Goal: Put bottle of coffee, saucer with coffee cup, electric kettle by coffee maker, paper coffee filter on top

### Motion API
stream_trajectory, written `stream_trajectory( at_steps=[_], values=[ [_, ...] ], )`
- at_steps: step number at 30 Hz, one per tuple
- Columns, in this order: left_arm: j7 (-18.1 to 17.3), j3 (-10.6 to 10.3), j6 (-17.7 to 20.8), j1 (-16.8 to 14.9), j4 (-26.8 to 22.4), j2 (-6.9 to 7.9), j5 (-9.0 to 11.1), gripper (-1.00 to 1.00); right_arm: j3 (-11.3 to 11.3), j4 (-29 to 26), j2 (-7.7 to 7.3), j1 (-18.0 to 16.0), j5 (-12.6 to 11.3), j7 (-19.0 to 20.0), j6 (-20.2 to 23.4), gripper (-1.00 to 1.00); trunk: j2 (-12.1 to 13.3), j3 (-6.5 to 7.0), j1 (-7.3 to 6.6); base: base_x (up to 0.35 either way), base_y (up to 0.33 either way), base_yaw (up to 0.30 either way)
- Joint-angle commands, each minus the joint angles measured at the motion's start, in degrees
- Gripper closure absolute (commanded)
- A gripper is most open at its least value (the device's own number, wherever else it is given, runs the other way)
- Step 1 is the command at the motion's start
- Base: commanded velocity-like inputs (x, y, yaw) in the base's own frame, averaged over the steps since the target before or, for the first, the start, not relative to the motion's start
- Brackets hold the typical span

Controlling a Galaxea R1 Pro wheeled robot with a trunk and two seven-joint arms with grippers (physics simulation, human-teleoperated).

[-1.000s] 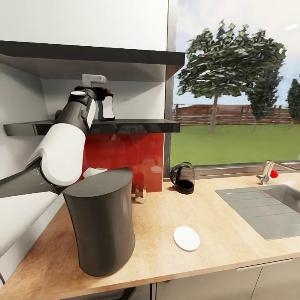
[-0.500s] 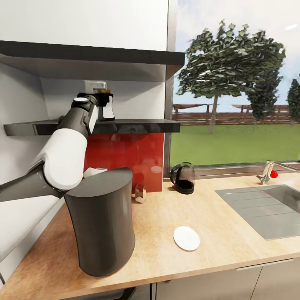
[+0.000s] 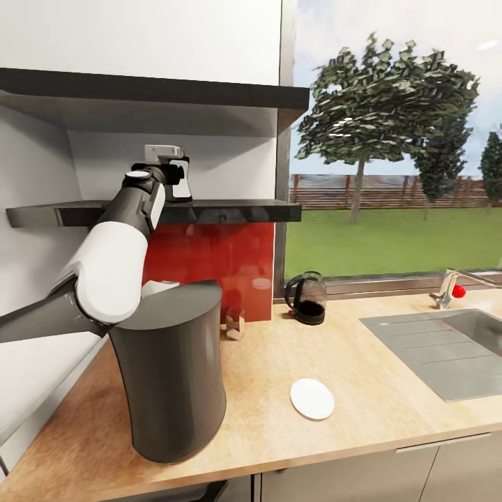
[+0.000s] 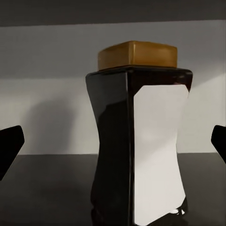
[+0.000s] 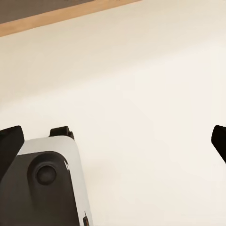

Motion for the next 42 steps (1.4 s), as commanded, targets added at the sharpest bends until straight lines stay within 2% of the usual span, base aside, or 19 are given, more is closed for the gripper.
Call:
stream_trajectory(
  at_steps=[1,10,17,42],
  values=[
    [0.0,0.3,0.2,0.0,0.0,-0.06,-0.3,-1.0,-0.5,0.1,0.0,0.0,0.6,-0.1,-0.2,-1.0,0.0,-0.03,0.02,0.009,0.0,0.0],
    [0.1,0.3,0.2,0.2,0.2,-0.06,-0.2,-1.0,-0.5,0.1,-0.01,0.0,0.6,-0.1,-0.2,-1.0,0.0,-0.03,0.02,0.089,0.0,0.0],
    [0.2,0.3,0.2,1.5,-0.4,-0.06,-0.3,-1.0,-0.3,0.1,-0.06,0.0,0.8,-0.2,-0.2,-1.0,0.0,-0.03,0.02,0.005,0.0,0.0],
    [0.1,0.3,0.2,1.6,-0.3,0.03,-0.2,-1.0,-0.2,0.2,0.01,0.0,0.8,-0.1,-0.3,-1.0,0.0,-0.03,0.02,0.073,0.0,0.0]
  ],
)
